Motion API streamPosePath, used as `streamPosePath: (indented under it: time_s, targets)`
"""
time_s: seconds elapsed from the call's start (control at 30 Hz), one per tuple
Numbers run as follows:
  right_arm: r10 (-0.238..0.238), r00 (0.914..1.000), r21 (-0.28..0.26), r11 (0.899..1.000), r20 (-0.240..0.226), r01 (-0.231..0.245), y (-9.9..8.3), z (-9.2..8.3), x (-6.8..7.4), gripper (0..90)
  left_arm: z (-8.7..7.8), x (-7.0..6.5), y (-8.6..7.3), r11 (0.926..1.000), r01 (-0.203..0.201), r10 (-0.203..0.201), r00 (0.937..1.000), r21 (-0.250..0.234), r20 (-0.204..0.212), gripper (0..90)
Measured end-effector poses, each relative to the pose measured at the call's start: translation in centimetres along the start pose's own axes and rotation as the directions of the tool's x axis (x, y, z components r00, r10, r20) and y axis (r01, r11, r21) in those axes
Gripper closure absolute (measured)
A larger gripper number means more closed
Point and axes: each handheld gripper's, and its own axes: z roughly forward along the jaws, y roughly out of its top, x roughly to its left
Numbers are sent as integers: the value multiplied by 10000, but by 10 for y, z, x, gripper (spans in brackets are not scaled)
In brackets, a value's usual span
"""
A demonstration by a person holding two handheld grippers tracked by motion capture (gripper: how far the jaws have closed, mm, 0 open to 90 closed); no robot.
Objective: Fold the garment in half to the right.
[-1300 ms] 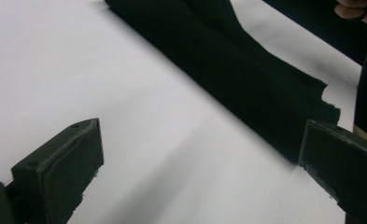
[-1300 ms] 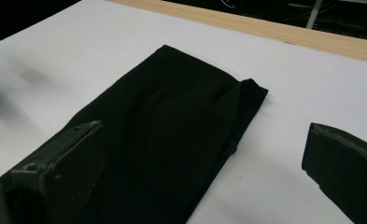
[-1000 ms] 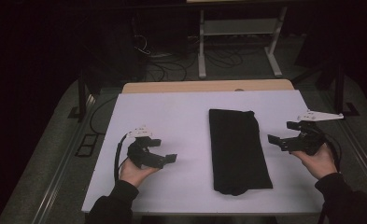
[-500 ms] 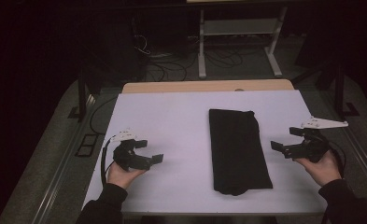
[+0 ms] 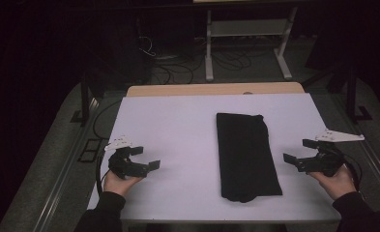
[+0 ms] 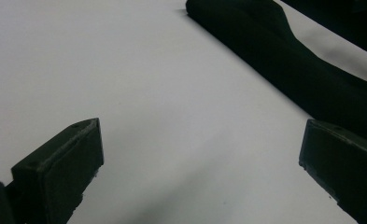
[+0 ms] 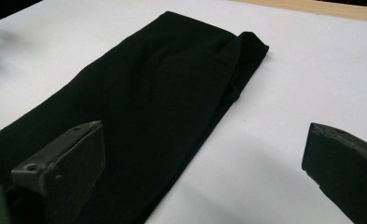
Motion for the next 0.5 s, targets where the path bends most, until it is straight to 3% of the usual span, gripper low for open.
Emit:
streamPosePath:
  time_s: [0.5]
  targets:
    - [-184,9998,-264,9995,86,186,-17,-7,7,0,-18,13,-9,9995,131,-144,9988,-280,-469,0]
